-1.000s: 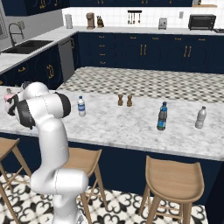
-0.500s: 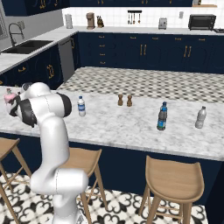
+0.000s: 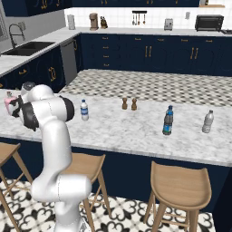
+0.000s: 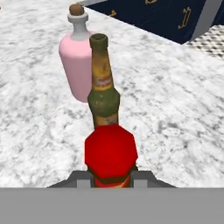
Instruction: Move the plastic bottles in the middle to the plastics group, and the glass bottles in the middle to the glass group.
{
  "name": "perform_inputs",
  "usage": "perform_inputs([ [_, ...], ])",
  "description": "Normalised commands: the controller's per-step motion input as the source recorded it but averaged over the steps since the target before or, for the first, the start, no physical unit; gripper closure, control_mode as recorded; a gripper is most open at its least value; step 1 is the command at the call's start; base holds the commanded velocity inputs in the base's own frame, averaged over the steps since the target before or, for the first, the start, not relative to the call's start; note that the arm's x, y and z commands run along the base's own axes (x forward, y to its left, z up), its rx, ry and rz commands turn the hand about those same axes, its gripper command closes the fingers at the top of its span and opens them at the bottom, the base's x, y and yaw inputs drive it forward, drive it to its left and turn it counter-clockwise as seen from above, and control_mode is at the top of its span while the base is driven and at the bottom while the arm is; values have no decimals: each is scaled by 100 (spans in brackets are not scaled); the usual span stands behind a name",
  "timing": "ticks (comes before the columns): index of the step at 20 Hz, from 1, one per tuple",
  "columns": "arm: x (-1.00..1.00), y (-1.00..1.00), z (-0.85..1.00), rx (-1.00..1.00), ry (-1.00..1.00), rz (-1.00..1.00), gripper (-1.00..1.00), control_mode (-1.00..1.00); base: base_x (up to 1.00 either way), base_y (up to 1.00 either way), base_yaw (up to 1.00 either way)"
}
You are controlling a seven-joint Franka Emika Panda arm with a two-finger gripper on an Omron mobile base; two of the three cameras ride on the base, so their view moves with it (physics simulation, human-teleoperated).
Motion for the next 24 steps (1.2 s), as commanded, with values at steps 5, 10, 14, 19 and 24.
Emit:
perform_inputs([
  [5,1,6,-1,0,-2,0,100,-100,0,0,0],
  [10,9,11,0,0,-1,0,100,-100,0,0,0],
  [14,2,6,-11,0,0,0,100,-100,0,0,0],
  [19,2,5,-19,0,0,0,100,-100,0,0,0],
  [24,1,3,-19,0,0,0,100,-100,0,0,0],
])
